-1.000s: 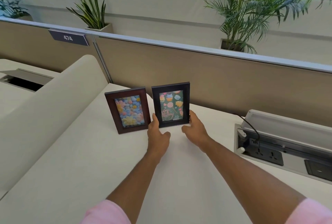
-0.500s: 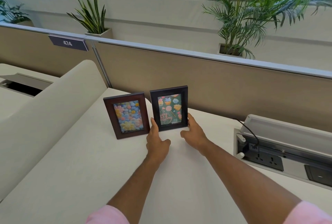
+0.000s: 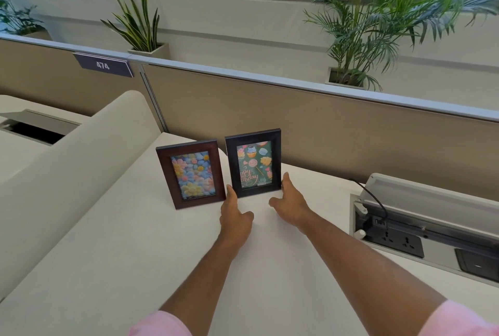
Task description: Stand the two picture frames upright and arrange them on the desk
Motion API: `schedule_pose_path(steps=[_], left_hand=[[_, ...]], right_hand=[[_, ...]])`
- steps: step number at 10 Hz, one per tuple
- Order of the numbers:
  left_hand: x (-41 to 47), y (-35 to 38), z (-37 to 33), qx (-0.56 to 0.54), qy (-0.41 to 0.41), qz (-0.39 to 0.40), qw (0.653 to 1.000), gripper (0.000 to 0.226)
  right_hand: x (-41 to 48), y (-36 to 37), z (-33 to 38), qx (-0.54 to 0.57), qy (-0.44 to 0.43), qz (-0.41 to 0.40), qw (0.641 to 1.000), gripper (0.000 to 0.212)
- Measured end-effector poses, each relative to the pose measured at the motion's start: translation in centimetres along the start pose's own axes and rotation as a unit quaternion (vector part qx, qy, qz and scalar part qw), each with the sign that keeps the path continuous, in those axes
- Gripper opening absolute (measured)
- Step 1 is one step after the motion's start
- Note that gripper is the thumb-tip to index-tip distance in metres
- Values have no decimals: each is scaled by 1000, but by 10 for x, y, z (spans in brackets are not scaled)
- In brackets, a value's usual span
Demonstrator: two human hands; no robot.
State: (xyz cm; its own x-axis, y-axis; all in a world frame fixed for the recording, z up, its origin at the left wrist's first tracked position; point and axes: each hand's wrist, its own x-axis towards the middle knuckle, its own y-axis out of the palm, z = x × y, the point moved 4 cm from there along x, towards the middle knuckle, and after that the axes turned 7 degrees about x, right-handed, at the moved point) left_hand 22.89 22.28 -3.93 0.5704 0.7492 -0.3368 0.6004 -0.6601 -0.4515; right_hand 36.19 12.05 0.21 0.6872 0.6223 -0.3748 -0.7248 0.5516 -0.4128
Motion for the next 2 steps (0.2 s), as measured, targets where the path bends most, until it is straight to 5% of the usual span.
schedule_pose_path(steps=[2], left_hand=[[-16, -7, 2, -27, -3, 5, 1000, 93]], right_hand=[[-11, 1, -5, -22, 28, -36, 999, 85]])
